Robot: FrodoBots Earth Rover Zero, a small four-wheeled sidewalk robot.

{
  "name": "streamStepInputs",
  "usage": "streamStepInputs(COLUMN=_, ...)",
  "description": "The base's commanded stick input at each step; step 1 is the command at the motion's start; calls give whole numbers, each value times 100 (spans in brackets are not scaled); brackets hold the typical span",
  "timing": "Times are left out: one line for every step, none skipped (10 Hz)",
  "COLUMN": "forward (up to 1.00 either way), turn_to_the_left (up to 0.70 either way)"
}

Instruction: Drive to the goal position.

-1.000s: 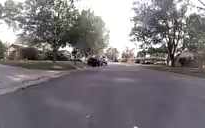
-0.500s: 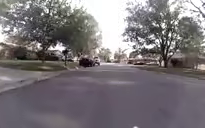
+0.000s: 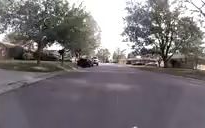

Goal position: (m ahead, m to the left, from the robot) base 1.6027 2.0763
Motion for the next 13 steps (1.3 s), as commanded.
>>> streamStepInputs(forward=85, turn_to_the_left=0)
streamStepInputs(forward=85, turn_to_the_left=0)
streamStepInputs(forward=85, turn_to_the_left=0)
streamStepInputs(forward=85, turn_to_the_left=0)
streamStepInputs(forward=85, turn_to_the_left=0)
streamStepInputs(forward=85, turn_to_the_left=0)
streamStepInputs(forward=85, turn_to_the_left=0)
streamStepInputs(forward=85, turn_to_the_left=0)
streamStepInputs(forward=85, turn_to_the_left=0)
streamStepInputs(forward=85, turn_to_the_left=0)
streamStepInputs(forward=85, turn_to_the_left=0)
streamStepInputs(forward=85, turn_to_the_left=0)
streamStepInputs(forward=85, turn_to_the_left=0)
